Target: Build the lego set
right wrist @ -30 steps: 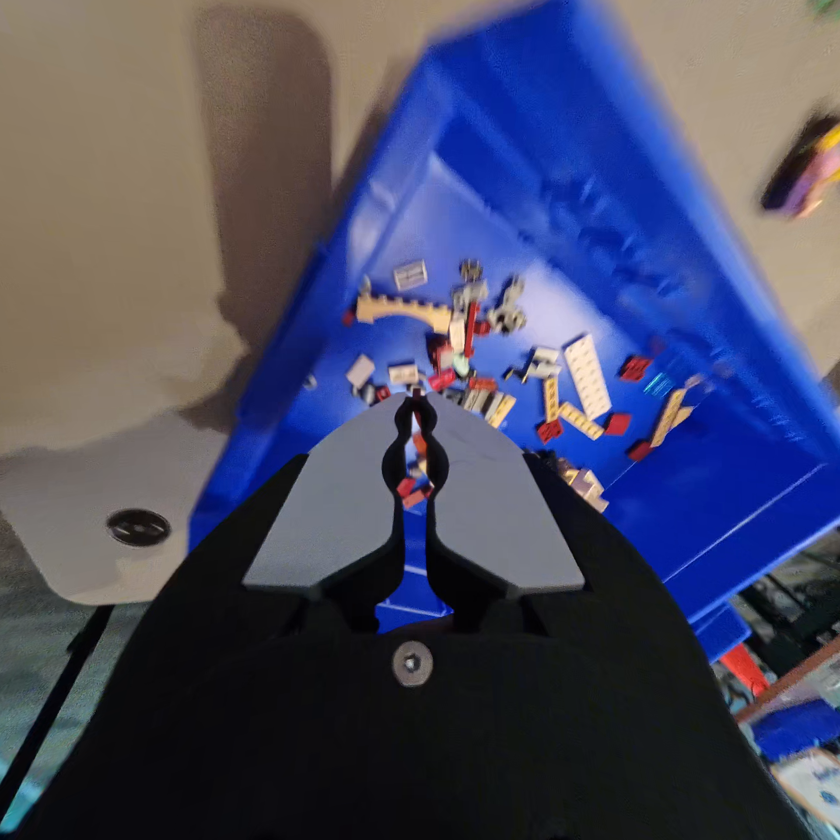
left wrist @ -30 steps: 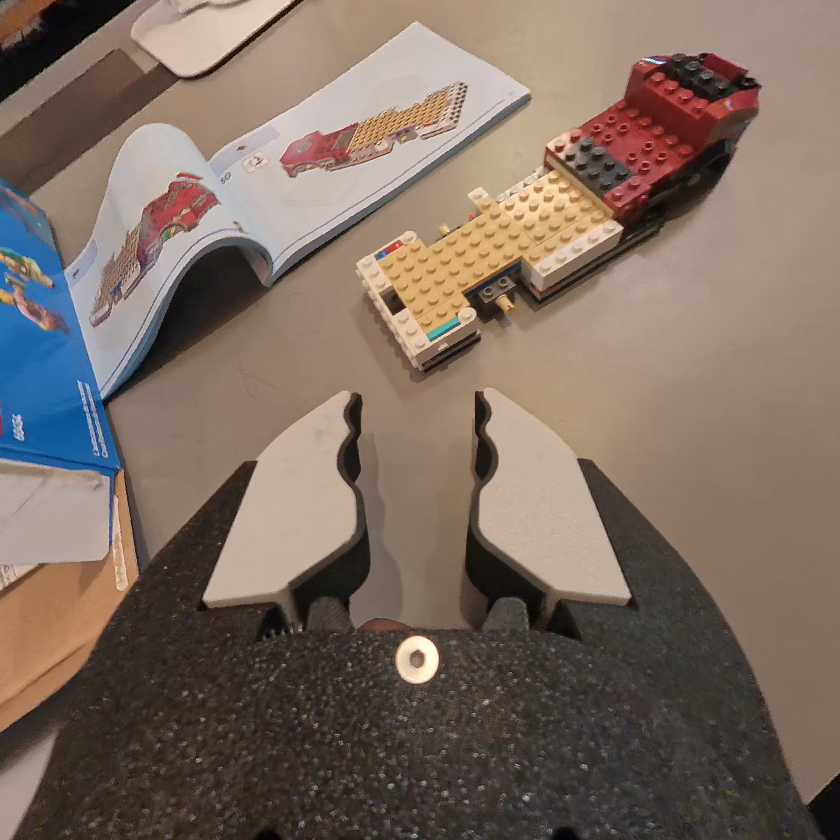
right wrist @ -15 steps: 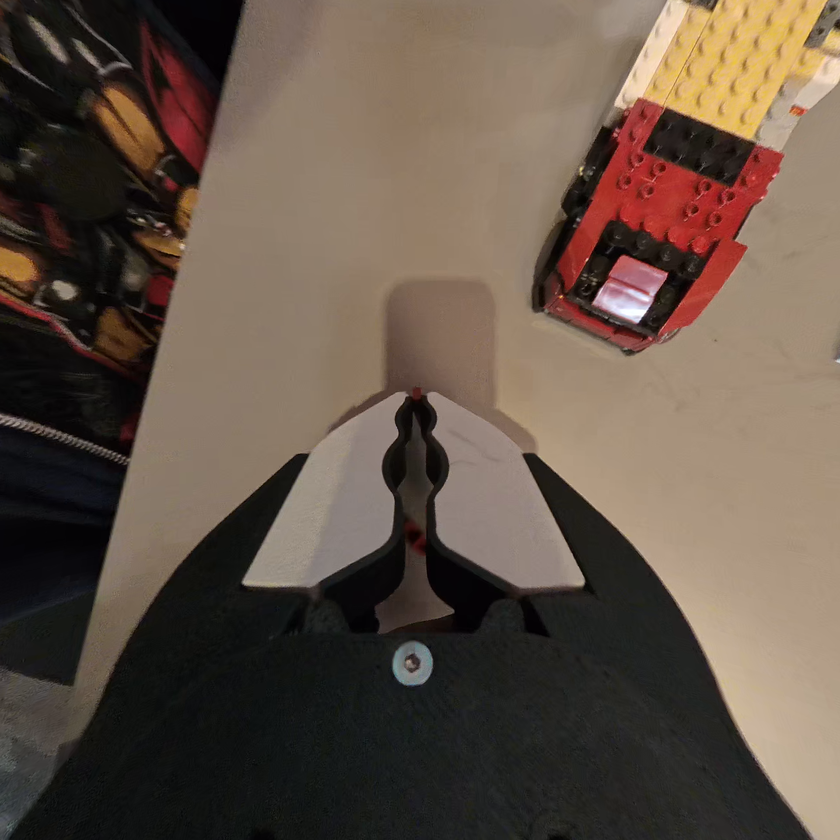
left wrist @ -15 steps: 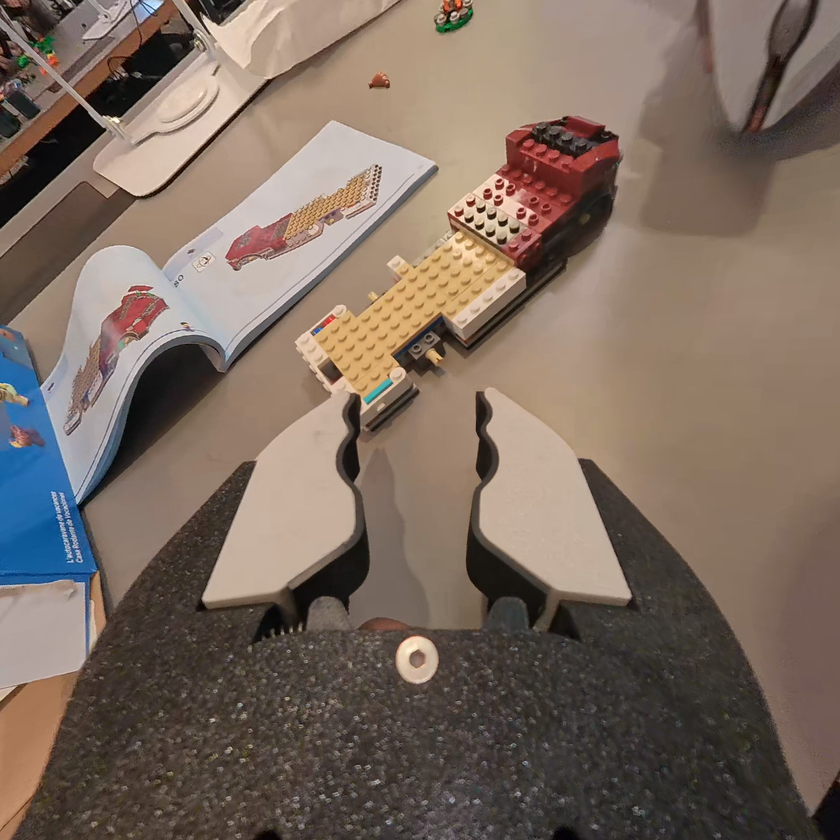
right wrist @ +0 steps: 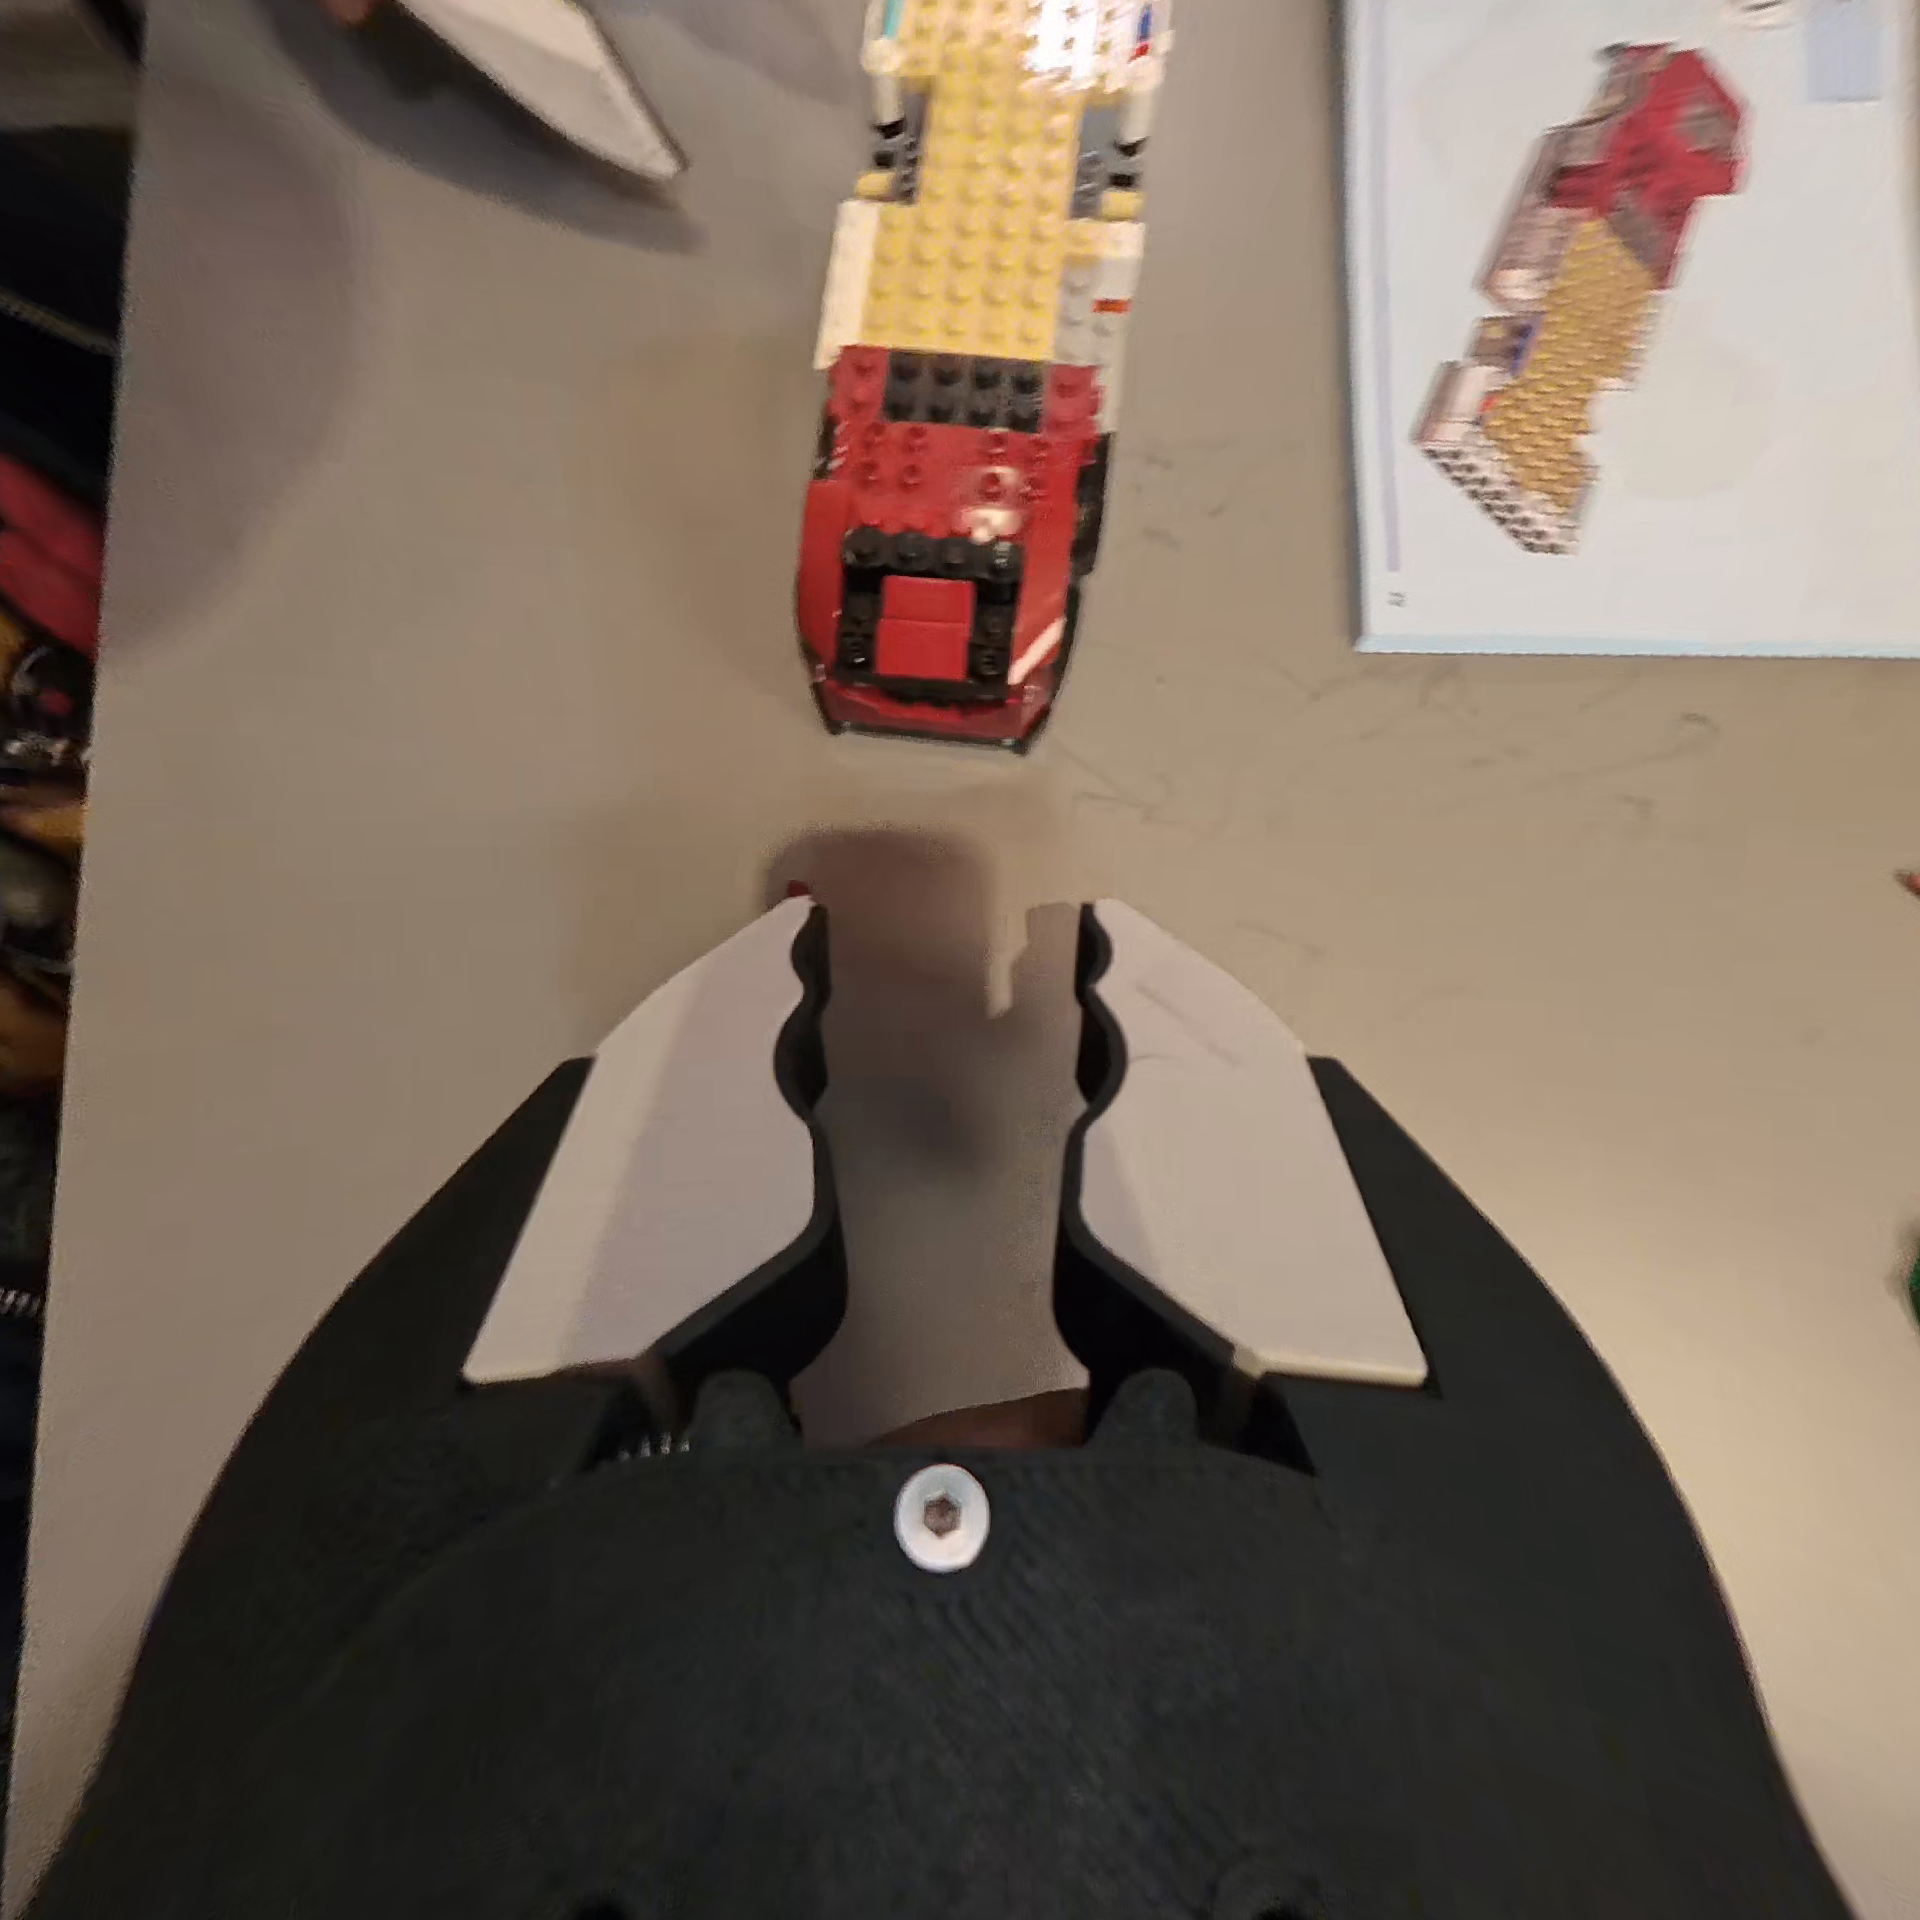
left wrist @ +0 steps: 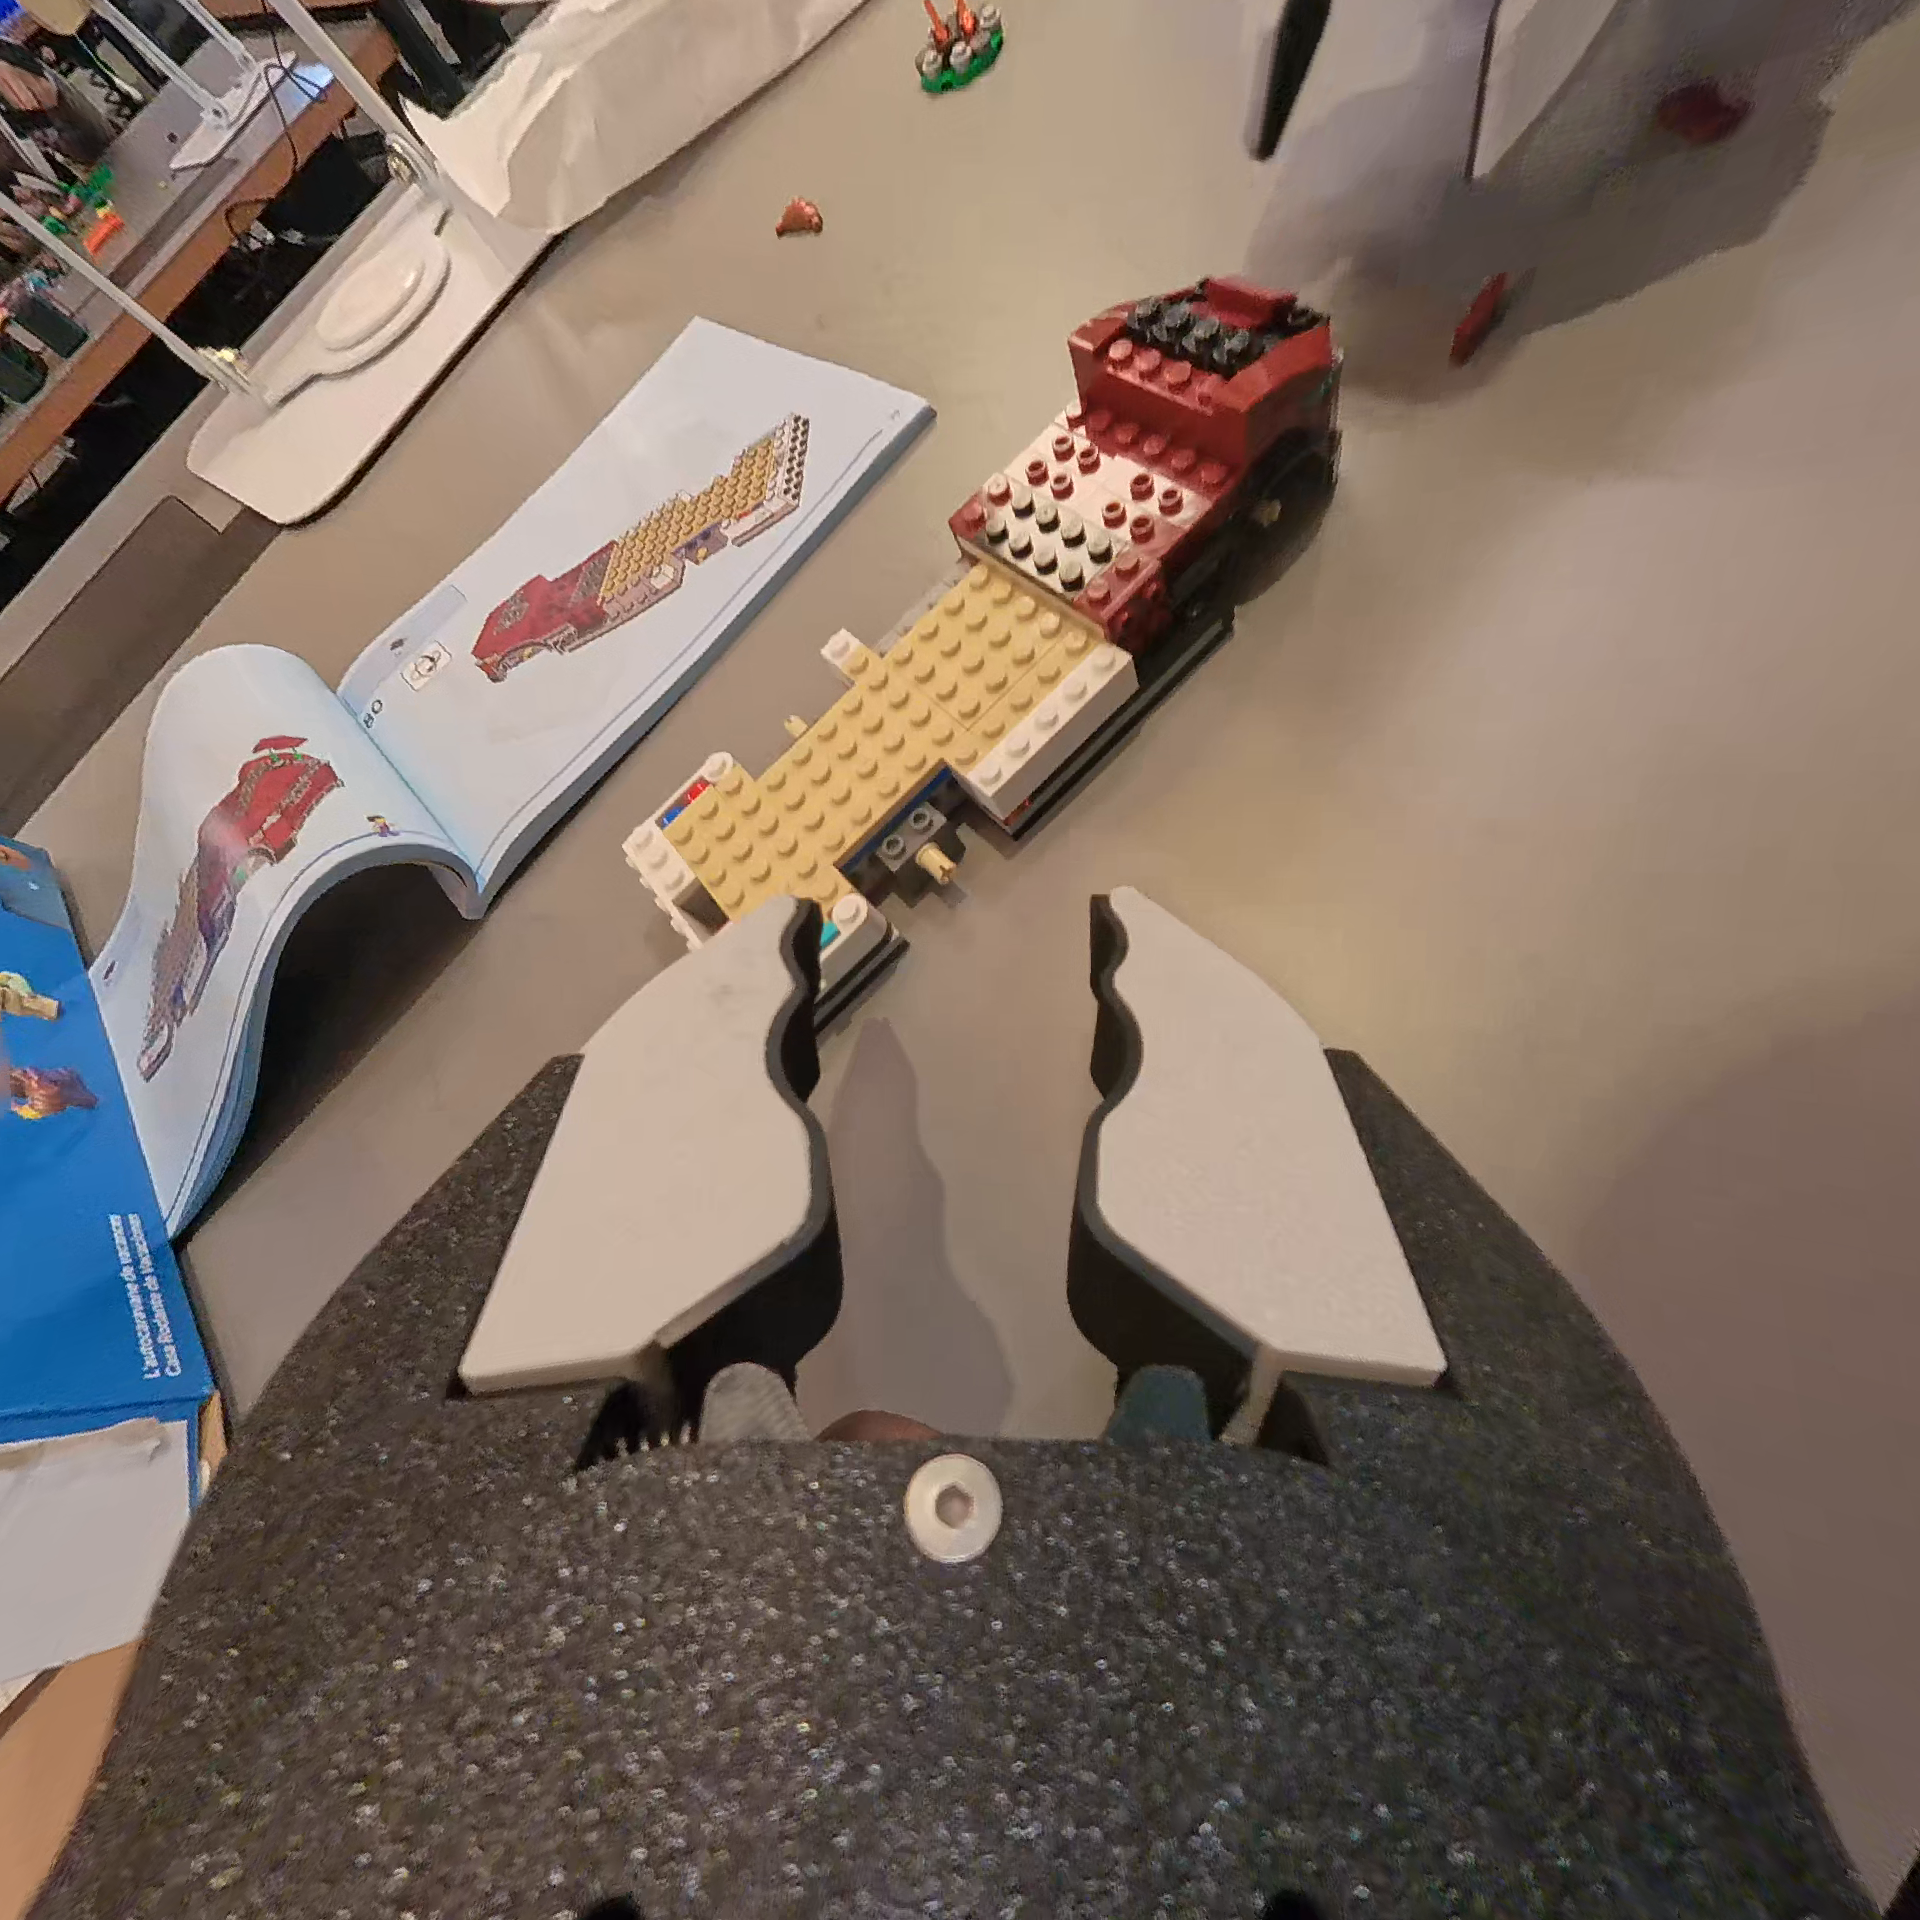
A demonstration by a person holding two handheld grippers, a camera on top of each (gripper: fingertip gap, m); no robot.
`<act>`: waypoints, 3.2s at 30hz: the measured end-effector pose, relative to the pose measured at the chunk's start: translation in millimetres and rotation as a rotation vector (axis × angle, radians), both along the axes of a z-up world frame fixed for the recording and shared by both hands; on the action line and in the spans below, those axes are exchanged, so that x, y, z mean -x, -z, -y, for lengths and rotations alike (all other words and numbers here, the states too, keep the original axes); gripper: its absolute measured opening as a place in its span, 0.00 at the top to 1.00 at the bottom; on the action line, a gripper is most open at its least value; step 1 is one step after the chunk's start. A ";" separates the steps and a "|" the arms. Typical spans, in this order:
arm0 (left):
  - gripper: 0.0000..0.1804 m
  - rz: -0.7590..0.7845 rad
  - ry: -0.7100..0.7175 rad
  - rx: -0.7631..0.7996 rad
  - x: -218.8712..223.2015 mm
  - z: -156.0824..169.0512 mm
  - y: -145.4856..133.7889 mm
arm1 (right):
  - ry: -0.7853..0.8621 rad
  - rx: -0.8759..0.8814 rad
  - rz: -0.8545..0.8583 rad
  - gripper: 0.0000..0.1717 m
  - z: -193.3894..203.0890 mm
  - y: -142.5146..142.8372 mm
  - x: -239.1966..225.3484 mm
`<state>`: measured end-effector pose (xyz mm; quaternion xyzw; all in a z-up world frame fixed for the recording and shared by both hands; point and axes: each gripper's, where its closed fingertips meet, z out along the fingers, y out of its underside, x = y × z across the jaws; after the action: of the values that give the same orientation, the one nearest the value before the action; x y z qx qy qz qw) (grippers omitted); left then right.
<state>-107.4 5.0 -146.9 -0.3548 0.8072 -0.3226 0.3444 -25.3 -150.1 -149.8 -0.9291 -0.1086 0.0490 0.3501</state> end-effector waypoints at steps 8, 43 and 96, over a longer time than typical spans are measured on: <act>0.70 0.097 0.047 -0.031 -12.1 24.9 -10.1 | 0.015 0.045 0.041 0.53 -38.2 10.8 21.1; 0.80 0.336 0.036 -0.780 -79.8 40.6 -4.7 | 0.172 -0.122 -0.305 0.64 -53.6 -38.5 1.4; 0.80 0.701 0.283 -0.858 -132.8 42.6 -41.9 | -0.073 0.017 0.093 0.83 10.9 18.3 35.2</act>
<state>25.4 -37.6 -105.0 0.0567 0.7431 -0.1073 0.6581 -60.5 -161.0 -168.1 -0.9287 -0.1583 0.0193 0.3348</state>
